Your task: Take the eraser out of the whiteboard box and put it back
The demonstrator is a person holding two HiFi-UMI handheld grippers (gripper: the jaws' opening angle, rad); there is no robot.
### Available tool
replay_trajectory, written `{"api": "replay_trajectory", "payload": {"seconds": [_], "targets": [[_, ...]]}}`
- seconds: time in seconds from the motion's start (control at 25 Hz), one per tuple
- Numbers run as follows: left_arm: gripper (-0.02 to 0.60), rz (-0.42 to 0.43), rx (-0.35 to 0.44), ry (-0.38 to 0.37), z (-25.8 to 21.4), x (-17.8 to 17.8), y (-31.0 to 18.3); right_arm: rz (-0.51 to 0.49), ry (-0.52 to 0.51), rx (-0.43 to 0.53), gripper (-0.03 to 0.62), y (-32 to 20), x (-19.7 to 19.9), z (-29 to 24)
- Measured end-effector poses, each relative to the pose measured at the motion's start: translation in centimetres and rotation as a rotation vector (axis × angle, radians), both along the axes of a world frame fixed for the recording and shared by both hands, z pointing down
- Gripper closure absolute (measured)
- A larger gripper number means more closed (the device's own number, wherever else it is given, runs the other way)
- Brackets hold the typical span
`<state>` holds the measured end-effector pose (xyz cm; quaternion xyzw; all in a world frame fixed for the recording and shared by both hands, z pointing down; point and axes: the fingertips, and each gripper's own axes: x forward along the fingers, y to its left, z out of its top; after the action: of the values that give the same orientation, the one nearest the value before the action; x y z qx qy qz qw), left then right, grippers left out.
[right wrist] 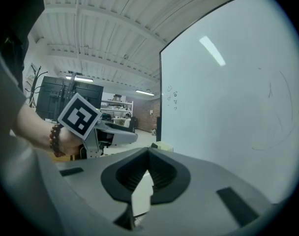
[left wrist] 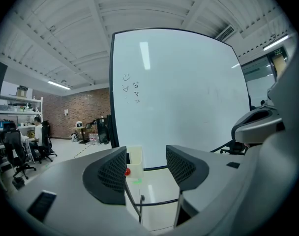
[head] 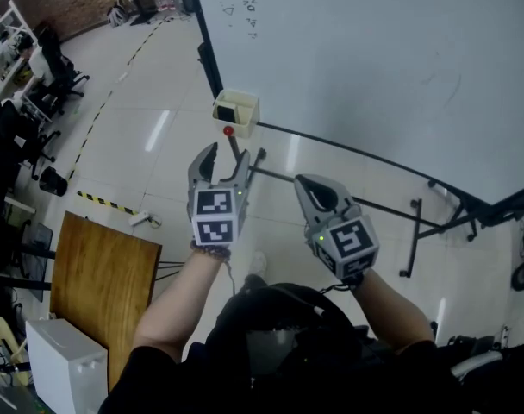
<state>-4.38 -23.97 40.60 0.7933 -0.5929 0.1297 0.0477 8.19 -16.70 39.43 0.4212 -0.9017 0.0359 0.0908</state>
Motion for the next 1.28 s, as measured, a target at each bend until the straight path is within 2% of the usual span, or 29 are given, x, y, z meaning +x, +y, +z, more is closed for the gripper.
{"api": "replay_trajectory", "payload": {"seconds": [0.12, 0.2, 0.32, 0.64, 1.04, 1.08, 1.28], "targets": [[0.348, -0.004, -0.001, 0.001, 0.0, 0.6, 2.0, -0.01, 0.002, 0.001, 0.568, 1.8, 0.5, 0.1], [0.385, -0.008, 0.0, 0.003, 0.0, 0.9, 3.3, -0.016, 0.001, 0.006, 0.568, 2.9, 0.9, 0.0], [0.385, -0.013, 0.003, 0.005, -0.3, 1.2, 5.2, -0.026, 0.004, 0.009, 0.568, 4.5, 1.2, -0.2], [0.454, -0.022, 0.011, 0.001, -1.0, 1.4, 9.5, -0.056, 0.008, 0.024, 0.568, 8.0, 1.1, -0.6], [0.522, 0.023, 0.025, 0.021, -1.9, 0.7, 12.6, -0.058, 0.013, 0.032, 0.568, 10.4, -0.4, -0.9], [0.545, 0.031, 0.028, 0.025, -2.0, 0.6, 12.8, -0.057, 0.012, 0.034, 0.568, 10.6, -0.6, -1.0], [0.565, 0.062, 0.039, 0.038, -2.4, -0.6, 14.0, -0.034, 0.017, 0.043, 0.568, 11.5, -2.4, -1.7]]}}
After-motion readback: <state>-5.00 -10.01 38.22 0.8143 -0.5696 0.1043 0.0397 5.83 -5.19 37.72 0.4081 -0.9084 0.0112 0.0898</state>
